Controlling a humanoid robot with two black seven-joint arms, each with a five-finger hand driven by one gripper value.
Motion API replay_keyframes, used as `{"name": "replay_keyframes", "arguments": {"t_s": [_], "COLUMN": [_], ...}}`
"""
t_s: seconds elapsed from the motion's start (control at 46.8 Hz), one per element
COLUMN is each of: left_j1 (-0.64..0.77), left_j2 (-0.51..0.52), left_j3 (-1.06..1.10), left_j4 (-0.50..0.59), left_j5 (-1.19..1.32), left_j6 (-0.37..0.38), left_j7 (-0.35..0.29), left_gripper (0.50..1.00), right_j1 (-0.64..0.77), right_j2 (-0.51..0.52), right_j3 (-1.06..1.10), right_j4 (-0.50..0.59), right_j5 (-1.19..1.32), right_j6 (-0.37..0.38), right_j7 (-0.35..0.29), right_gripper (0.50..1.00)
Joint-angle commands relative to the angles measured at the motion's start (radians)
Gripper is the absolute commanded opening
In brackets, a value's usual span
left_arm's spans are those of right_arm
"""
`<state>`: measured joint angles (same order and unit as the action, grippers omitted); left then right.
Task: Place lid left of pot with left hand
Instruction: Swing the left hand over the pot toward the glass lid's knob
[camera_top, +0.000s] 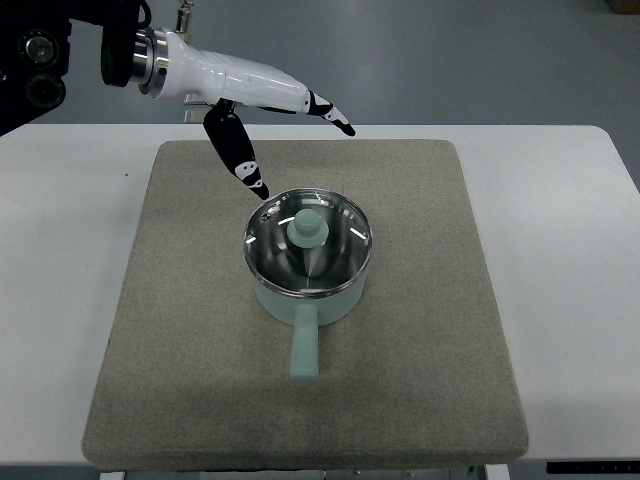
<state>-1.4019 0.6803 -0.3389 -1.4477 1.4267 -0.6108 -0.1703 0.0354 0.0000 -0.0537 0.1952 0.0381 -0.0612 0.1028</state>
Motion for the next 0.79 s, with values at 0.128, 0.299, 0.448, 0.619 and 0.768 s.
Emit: {"name": "replay_keyframes", "arguments": {"t_s": [0.128,0.299,0.448,0.619,0.768], "left_j1": [-0.023,-0.009,0.015,0.049,0.076], "left_j2": [-0.022,-0.022,-0.007,0.012,0.012], "left_j3": [0.009,0.009,0.009,0.008,0.008], "left_j4": [-0.013,-0.017,-0.029,-0.028,-0.028], "left_j5": [0.011,0.012,0.015,0.017,0.017], "left_j6": [0.0,0.0,0.0,0.0,0.0], "left_j7": [0.0,0.0,0.0,-0.001,-0.005], "left_gripper": [0.966,0.941,0.941,0.941,0.941], "right_j1": [0.0,0.0,0.0,0.0,0.0], "right_j2": [0.0,0.0,0.0,0.0,0.0], "right_j3": [0.0,0.0,0.0,0.0,0.0], "right_j4": [0.001,0.0,0.0,0.0,0.0], "right_j5": [0.0,0.0,0.0,-0.001,-0.001], "right_j6": [0.0,0.0,0.0,0.0,0.0], "right_j7": [0.0,0.0,0.0,0.0,0.0], "right_gripper": [0.924,0.924,0.924,0.924,0.924]}}
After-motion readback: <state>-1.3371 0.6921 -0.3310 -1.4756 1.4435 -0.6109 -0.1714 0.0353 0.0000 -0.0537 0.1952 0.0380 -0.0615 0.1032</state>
